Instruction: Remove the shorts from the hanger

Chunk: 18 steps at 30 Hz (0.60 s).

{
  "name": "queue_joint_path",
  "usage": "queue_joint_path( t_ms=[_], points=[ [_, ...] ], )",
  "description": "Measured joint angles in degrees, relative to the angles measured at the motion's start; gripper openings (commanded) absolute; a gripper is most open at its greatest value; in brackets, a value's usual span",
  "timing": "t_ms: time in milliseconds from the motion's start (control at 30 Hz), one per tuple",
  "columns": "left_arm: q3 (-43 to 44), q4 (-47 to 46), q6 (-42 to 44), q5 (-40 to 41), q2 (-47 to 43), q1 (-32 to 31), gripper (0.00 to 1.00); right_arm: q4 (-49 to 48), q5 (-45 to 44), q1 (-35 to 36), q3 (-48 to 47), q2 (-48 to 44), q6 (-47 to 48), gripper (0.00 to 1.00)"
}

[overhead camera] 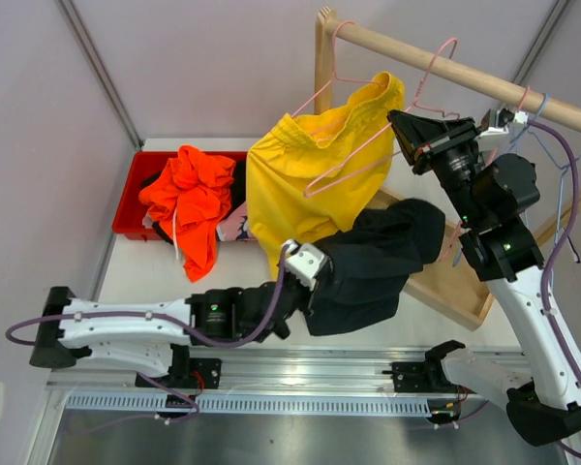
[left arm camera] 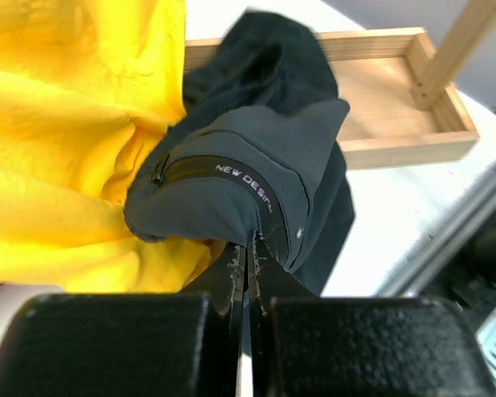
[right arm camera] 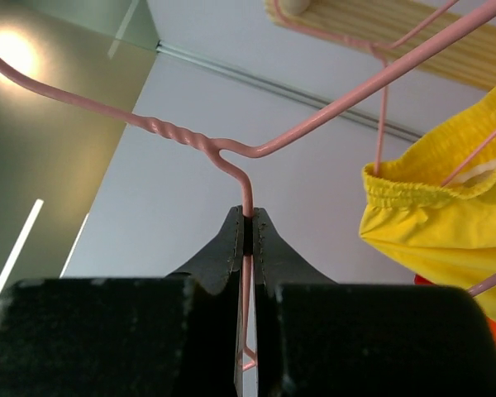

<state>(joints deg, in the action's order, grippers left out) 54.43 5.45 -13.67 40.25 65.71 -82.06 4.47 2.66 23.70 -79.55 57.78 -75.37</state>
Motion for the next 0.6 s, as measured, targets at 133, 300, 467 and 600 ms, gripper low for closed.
queue_joint_path(
  t_ms=[133,300,467,600],
  points=[
    [0.04,6.23,-0.96,5.20,-6.45,-4.50,0.00,-1.11,-2.34,-1.40,0.63,1.99,-0.02,0.00],
    [1.81,16.15,-2.10,11.67,-13.31,-7.15,0.00,-2.97,-5.55,-2.21,2.45,2.36,-0.04,0.00],
    [6.27,24.85,-1.86,16.09,-17.42,-8.04,0.00,-3.98,-6.54,-2.75,3.91,2.49,-0.07,0.00],
    [13.46,31.26,-0.04,20.85,-17.77,-8.13,0.00,-5.03,-6.56,-3.15,5.07,2.56,-0.09,0.00]
  ],
)
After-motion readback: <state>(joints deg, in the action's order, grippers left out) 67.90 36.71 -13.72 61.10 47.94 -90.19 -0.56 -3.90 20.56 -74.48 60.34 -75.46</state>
